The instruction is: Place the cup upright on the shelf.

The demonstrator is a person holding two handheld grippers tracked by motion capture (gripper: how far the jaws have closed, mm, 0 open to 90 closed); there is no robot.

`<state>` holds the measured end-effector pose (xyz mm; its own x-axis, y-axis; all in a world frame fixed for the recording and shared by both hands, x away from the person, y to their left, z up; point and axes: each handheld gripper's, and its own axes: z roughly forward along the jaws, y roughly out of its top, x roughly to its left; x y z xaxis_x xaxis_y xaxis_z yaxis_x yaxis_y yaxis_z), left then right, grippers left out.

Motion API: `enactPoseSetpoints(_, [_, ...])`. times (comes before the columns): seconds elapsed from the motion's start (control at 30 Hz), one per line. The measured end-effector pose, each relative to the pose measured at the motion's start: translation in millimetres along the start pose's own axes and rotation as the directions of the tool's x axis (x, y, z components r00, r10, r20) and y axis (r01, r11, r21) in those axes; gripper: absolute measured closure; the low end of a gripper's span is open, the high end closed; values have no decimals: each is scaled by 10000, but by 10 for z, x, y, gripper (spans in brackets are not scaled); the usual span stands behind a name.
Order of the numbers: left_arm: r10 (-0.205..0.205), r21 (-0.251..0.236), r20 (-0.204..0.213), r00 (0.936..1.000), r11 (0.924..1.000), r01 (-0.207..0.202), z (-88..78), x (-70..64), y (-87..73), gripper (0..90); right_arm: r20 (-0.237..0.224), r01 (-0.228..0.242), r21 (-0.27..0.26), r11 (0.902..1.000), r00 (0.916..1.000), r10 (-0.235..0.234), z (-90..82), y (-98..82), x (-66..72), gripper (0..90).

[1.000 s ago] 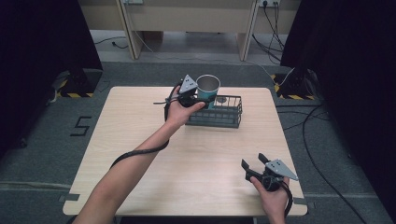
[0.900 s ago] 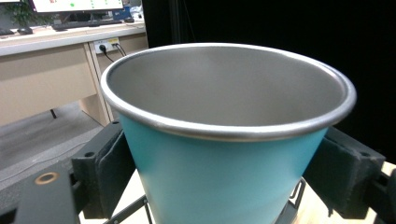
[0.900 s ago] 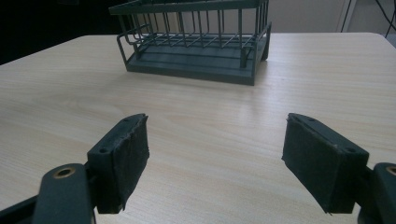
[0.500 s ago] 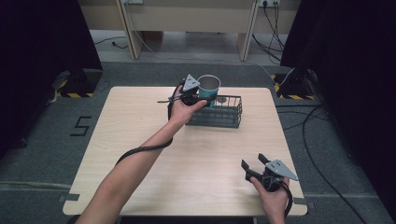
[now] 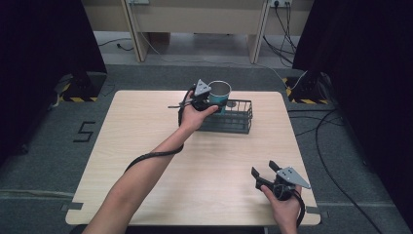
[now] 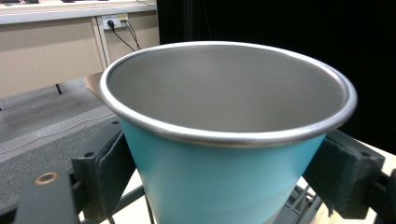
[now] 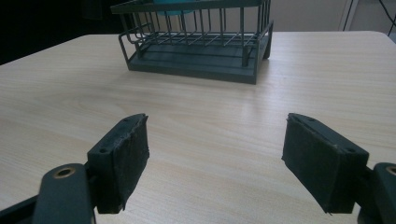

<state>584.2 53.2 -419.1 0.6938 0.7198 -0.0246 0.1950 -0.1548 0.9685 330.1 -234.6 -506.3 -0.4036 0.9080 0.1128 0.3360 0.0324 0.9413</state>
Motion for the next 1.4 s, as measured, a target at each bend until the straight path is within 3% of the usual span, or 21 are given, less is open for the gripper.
enactPoseSetpoints(0.8, [-340, 879, -113, 9994, 9955, 348, 117, -30, -195, 153, -37, 39, 21, 10000, 10000, -38, 5, -8, -4, 232])
enactPoseSetpoints(1.4, [-268, 996, -143, 9995, 9946, 281, 117, -23, -227, 142, -72, 58, 52, 10000, 10000, -58, 10, -10, -2, 232])
